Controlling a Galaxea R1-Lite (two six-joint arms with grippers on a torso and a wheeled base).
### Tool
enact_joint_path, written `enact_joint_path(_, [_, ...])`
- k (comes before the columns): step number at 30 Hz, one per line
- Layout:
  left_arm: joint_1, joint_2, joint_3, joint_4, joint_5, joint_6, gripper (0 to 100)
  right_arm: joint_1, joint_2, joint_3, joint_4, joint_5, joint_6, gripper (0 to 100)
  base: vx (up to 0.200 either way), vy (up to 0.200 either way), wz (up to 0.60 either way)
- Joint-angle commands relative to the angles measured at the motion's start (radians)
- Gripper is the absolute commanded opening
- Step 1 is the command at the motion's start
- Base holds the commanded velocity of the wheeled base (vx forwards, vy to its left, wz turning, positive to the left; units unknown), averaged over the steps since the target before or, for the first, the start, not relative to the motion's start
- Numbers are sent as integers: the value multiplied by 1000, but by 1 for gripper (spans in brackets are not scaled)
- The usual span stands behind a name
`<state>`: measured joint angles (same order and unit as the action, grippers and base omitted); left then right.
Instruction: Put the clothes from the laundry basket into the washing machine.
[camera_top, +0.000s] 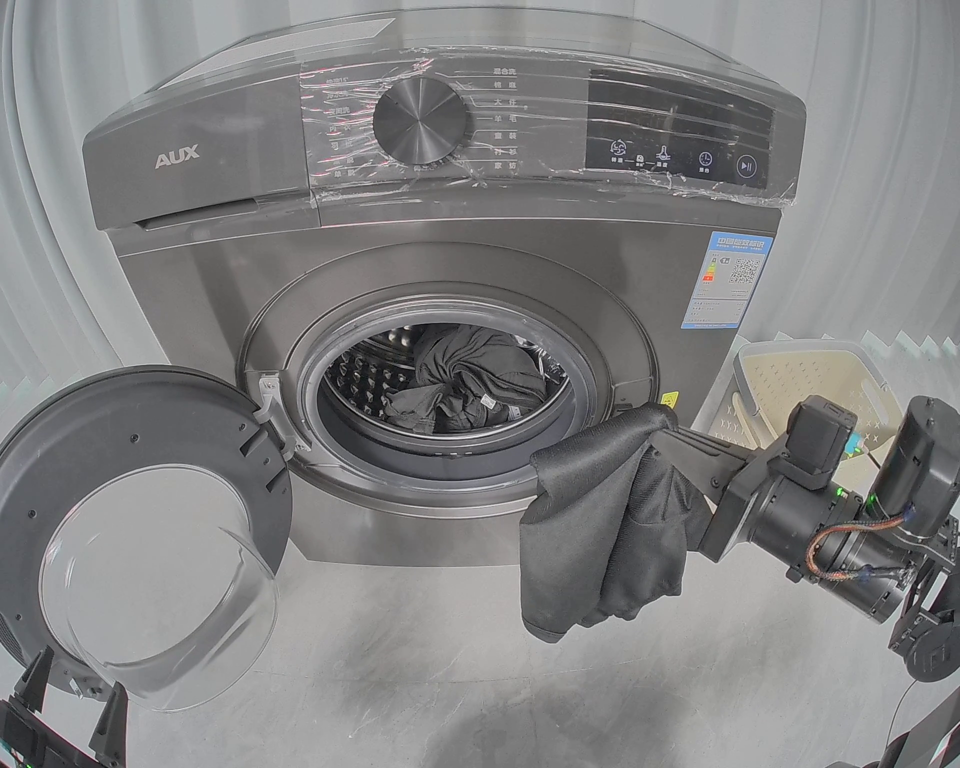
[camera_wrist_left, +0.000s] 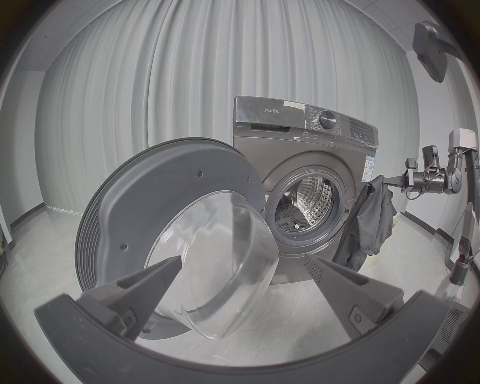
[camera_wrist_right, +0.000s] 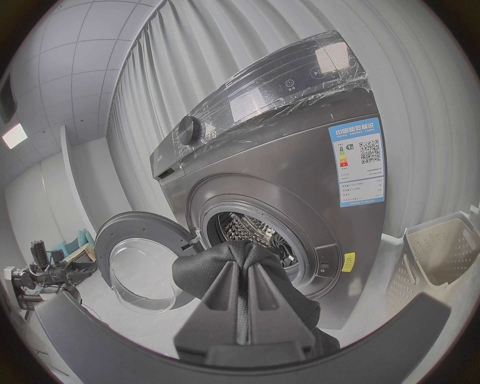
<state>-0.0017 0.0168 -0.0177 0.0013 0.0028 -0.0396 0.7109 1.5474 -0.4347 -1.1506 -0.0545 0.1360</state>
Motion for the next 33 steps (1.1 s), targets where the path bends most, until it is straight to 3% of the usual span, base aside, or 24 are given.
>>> enact_joint_path(1, [0,-17,15,0,0,0,100,-8,8,-9,-1,2,2,0,0,0,0])
enact_joint_path(13, [0,-17,15,0,-1,4,100,-10,23,-12,11,38,40,0,0,0,0])
enact_joint_path(16, [0,-17,15,0,-1,4,100,-10,20,-4,11,64,60,0,0,0,0])
enact_joint_path(17, [0,-17,15,0,-1,4,100,-8,16,4,5,91,70,0,0,0,0])
enact_joint_path(23, [0,-17,15,0,-1,9,100,1,14,19,2,99,70,0,0,200,0])
enact_joint_path(30, [2,-17,16,-1,0,15,100,9,20,10,0,108,68,0,0,0,0])
enact_joint_path(33, [2,-17,18,-1,-1,30,100,50,22,8,0,107,57,0,0,0,0])
